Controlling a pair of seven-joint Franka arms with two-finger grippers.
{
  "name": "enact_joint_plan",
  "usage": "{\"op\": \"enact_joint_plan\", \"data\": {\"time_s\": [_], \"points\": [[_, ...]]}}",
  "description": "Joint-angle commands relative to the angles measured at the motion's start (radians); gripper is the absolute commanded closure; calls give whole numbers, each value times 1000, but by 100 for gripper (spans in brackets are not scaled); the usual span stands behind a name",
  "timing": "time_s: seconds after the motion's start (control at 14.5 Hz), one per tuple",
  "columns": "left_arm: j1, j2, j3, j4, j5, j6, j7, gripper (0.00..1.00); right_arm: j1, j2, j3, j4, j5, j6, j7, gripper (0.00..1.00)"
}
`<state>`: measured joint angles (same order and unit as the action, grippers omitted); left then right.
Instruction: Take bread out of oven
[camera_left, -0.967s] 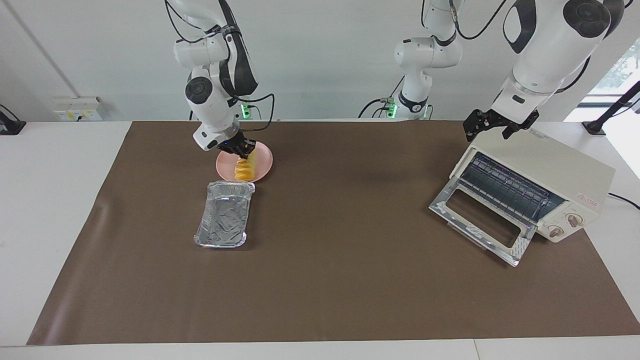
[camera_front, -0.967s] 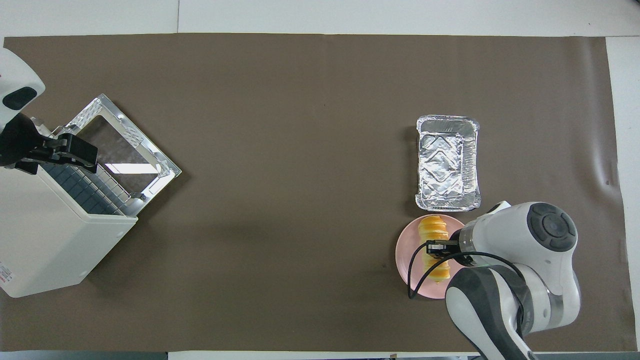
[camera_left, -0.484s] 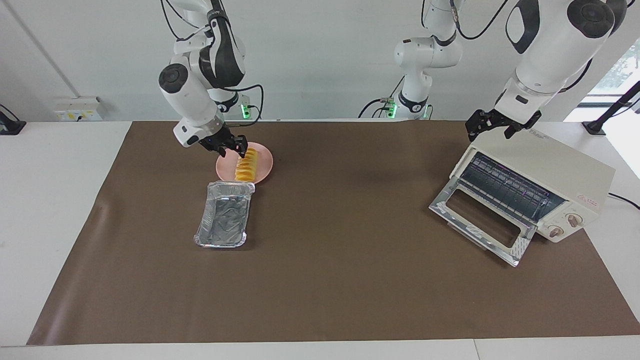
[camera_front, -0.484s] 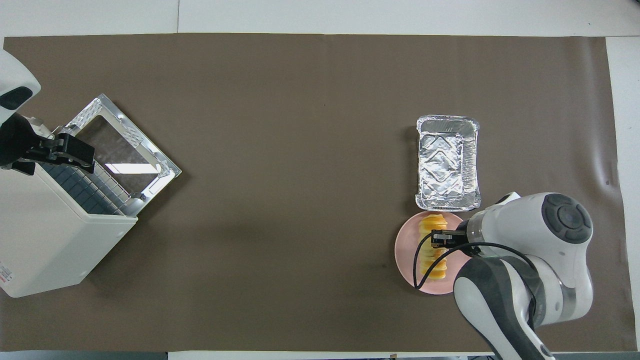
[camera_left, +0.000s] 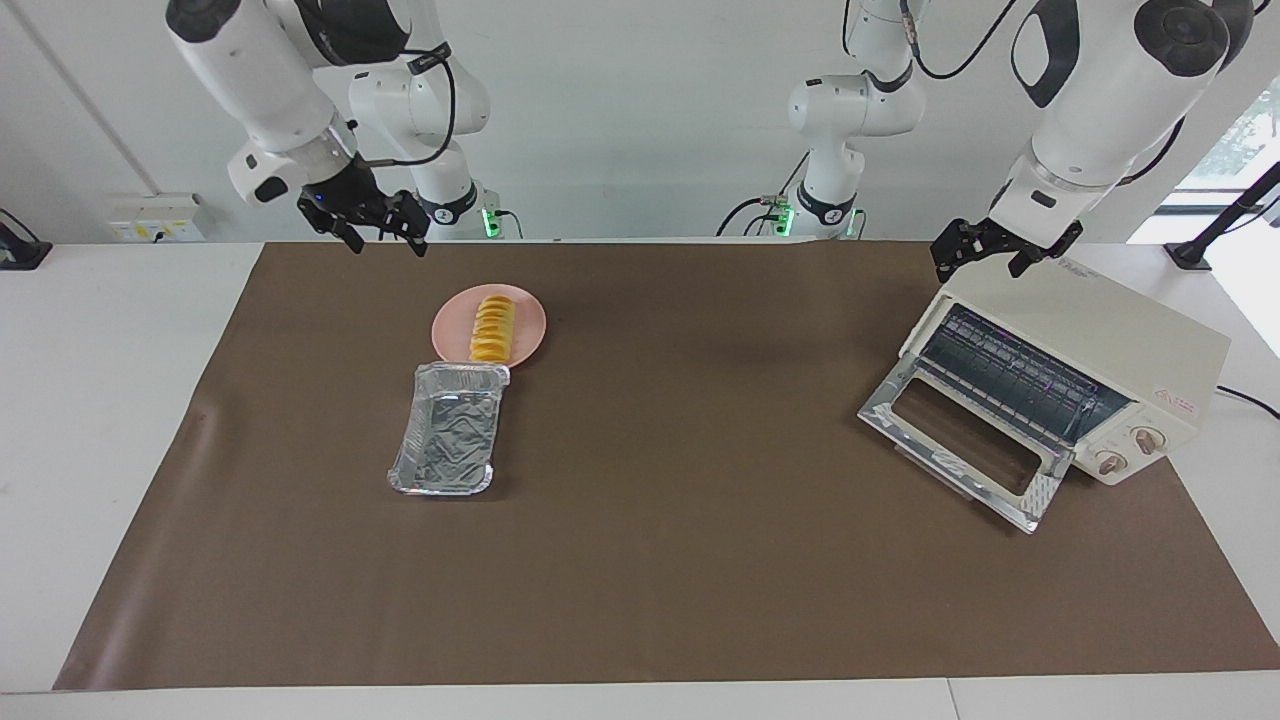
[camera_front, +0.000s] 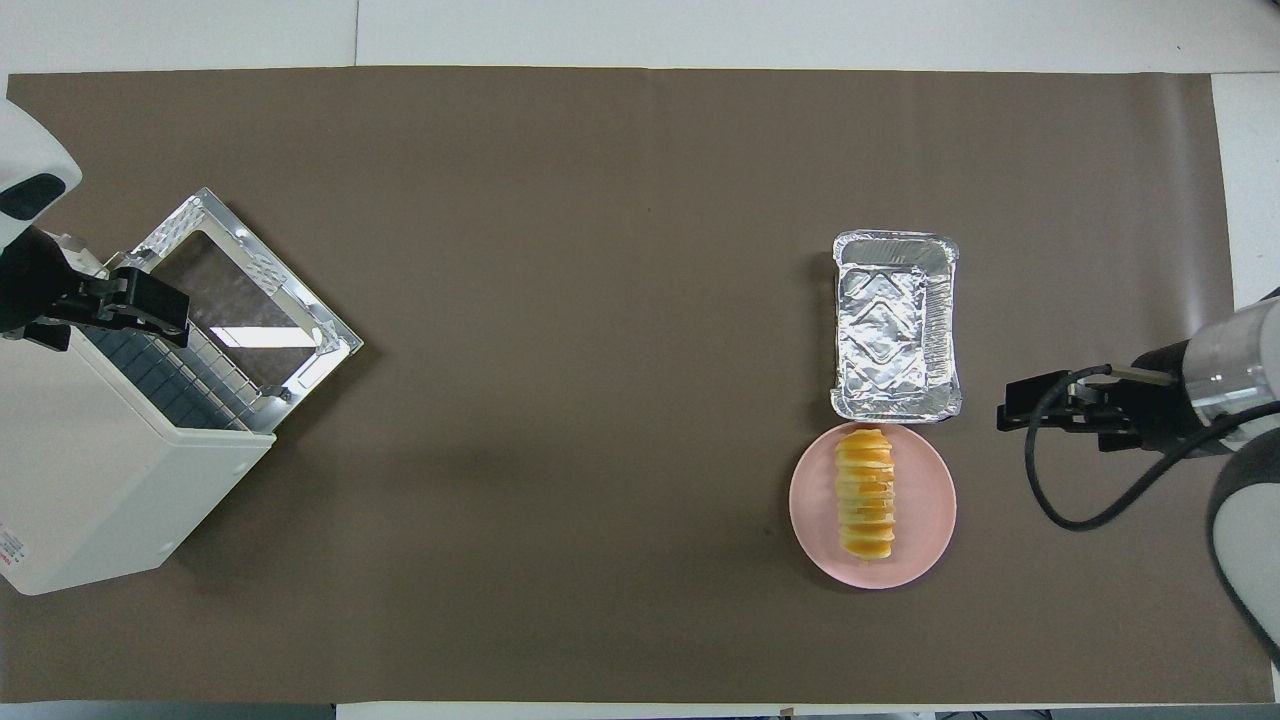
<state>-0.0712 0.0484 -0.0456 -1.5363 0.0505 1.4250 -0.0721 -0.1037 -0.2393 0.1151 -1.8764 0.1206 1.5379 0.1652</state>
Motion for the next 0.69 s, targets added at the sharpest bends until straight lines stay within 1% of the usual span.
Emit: {"op": "enact_joint_plan", "data": {"time_s": [0.0, 0.21, 0.48, 0.62], "points": [[-1, -19, 3, -15, 3, -9, 2, 0, -14, 34, 9, 94, -91, -41, -79, 0], [-1, -19, 3, -15, 3, -11, 2, 0, -40, 67, 9, 147, -108, -53, -119, 0], [-1, -19, 3, -15, 3, -9, 2, 0, -41, 196, 9, 311, -122, -113, -119, 1], [-1, -19, 3, -15, 3, -9, 2, 0, -42, 207, 9, 319, -125, -94, -118, 1]]}}
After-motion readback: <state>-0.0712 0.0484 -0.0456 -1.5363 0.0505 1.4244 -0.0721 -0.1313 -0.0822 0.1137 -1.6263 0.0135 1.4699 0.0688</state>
